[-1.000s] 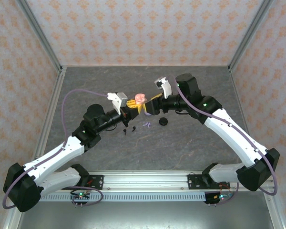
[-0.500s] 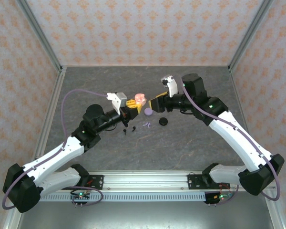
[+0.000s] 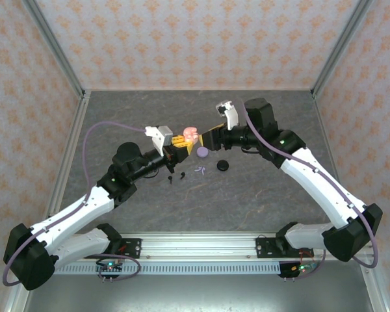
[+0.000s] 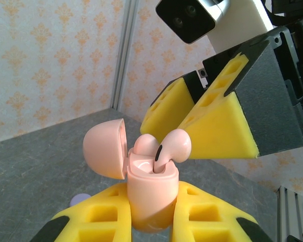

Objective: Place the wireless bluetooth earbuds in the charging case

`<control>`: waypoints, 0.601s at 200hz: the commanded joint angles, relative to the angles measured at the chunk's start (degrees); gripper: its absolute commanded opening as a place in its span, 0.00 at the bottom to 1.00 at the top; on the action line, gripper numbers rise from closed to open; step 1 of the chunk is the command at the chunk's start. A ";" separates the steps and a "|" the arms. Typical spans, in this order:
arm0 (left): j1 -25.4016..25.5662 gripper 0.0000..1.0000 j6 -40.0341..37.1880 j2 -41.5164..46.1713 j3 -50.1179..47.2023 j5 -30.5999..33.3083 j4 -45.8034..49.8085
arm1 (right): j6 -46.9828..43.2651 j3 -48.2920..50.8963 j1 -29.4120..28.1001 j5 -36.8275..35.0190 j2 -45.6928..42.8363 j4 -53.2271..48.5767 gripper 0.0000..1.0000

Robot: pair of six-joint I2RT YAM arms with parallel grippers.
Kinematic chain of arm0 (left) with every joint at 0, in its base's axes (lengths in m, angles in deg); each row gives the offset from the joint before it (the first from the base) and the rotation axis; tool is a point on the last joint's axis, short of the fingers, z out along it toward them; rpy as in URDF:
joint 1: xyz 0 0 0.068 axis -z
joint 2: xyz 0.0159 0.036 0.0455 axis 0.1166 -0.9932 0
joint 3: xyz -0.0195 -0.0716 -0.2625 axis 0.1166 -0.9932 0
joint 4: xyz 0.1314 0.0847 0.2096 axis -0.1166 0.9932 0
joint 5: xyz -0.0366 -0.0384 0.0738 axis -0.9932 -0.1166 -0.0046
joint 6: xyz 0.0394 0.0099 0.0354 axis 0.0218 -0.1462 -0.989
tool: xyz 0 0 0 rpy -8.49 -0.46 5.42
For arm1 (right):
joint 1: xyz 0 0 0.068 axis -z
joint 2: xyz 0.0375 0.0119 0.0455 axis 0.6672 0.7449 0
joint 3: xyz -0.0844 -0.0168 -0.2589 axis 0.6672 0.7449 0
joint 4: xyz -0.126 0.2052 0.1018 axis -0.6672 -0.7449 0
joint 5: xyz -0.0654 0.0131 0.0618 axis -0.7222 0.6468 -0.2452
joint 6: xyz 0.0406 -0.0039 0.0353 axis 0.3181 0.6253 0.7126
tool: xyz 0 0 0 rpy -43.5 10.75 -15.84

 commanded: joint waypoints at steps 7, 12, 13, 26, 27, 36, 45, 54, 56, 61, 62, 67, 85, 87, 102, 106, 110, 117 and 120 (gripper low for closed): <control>0.26 0.00 -0.29 1.03 -0.11 -0.28 -1.44 | 0.88 -1.89 0.10 1.86 0.65 2.97 0.58; 0.26 0.00 -0.29 1.03 -0.09 -0.29 -1.37 | 0.85 -1.88 0.12 2.19 0.65 2.99 0.58; 0.26 0.00 -0.29 1.03 -0.09 -0.33 -1.34 | 0.87 -1.88 0.12 2.22 0.65 3.03 0.58; 0.26 0.00 -0.29 1.03 -0.17 -0.18 -1.21 | 0.88 -1.85 0.08 2.84 0.70 2.99 0.58; 0.26 0.00 -0.29 1.03 -0.17 -0.18 -1.21 | 0.84 -1.86 0.10 2.81 0.68 2.99 0.58; 0.26 0.00 -0.29 1.03 -0.09 -0.18 -1.22 | 0.72 -1.78 0.06 3.04 0.71 2.91 0.58; 0.26 0.00 -0.29 1.03 -0.09 -0.14 -1.21 | 0.65 -1.68 0.10 3.45 0.66 2.81 0.58; 0.26 0.00 -0.29 0.94 -0.05 -0.01 -1.21 | 0.61 -1.61 0.12 3.86 0.59 2.81 0.58; 0.35 0.00 -0.29 0.94 -0.01 -0.03 -1.21 | 0.62 -1.57 0.12 4.01 0.64 2.81 0.58; 0.26 0.00 -0.29 0.89 -0.05 -0.05 -1.21 | 0.60 -1.51 0.12 4.16 0.58 2.81 0.58; 0.26 0.00 -0.29 0.87 0.02 -0.03 -1.21 | 0.61 -1.52 0.12 4.31 0.57 2.81 0.58; 0.26 0.00 -0.31 0.85 0.07 -0.01 -1.21 | 0.62 -1.52 0.12 4.42 0.57 2.81 0.58; 0.26 0.00 -0.29 0.72 0.08 -0.11 -1.21 | 0.53 -1.52 0.12 4.79 0.49 2.89 0.58; 0.22 0.00 -0.29 0.69 0.08 -0.10 -1.21 | 0.53 -1.57 0.12 4.82 0.55 2.85 0.58; 0.26 0.00 -0.30 0.56 0.17 -0.10 -1.21 | 0.48 -1.66 0.12 5.21 0.66 3.03 0.58; 0.22 0.00 -0.35 0.56 0.13 -0.12 -1.21 | 0.52 -1.70 0.11 5.27 0.61 3.11 0.58; 0.26 0.00 -0.33 0.59 0.17 -0.10 -1.21 | 0.53 -1.62 0.08 5.41 0.66 3.16 0.58; 0.26 0.00 -0.34 0.50 0.26 -0.12 -1.22 | 0.58 -1.77 0.10 5.49 0.70 3.25 0.58; 0.27 0.00 -0.37 0.50 0.26 -0.10 -1.18 | 0.62 -1.76 0.04 5.58 0.71 3.30 0.58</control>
